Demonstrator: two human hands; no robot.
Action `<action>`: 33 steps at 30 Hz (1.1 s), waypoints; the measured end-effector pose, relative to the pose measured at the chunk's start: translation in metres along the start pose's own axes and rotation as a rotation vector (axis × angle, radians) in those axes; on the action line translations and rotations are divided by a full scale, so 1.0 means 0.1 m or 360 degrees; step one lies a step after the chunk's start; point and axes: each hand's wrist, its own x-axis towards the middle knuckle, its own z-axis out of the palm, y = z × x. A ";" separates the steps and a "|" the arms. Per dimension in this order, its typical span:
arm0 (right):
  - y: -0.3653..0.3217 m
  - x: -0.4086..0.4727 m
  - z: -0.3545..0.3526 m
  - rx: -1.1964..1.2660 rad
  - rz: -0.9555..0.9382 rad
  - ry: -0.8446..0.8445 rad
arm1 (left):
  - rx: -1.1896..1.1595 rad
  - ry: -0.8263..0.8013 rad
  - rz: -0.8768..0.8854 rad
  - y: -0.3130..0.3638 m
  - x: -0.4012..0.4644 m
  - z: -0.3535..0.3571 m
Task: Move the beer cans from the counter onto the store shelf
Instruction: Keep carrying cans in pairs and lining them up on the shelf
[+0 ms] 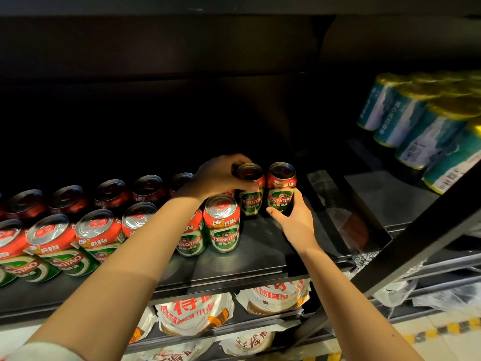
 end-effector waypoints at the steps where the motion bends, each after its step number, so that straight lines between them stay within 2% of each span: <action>1: 0.00 0.00 0.00 -0.0006 0.0000 -0.0001 | 0.0002 -0.0004 -0.0007 -0.01 0.00 0.00; 18: -0.08 -0.02 0.02 -0.0091 0.0104 -0.0040 | 0.0030 -0.0028 -0.0019 0.00 -0.01 -0.01; 22: -0.19 -0.05 -0.05 -0.0086 0.0185 -0.0099 | 0.0098 -0.0160 -0.0045 0.06 -0.01 -0.09; 26: -0.41 -0.29 -0.25 -0.0388 0.0293 -0.0012 | 0.0502 -0.0115 0.0135 0.16 -0.07 -0.25; 30: -0.58 -0.89 -0.47 -0.0738 0.0228 0.0072 | 0.0582 -0.0229 0.0210 0.51 -0.29 -0.31; 33: -0.65 -1.53 -0.52 -0.0959 0.0259 0.0281 | 0.0578 -0.0296 0.0542 0.76 -0.69 -0.26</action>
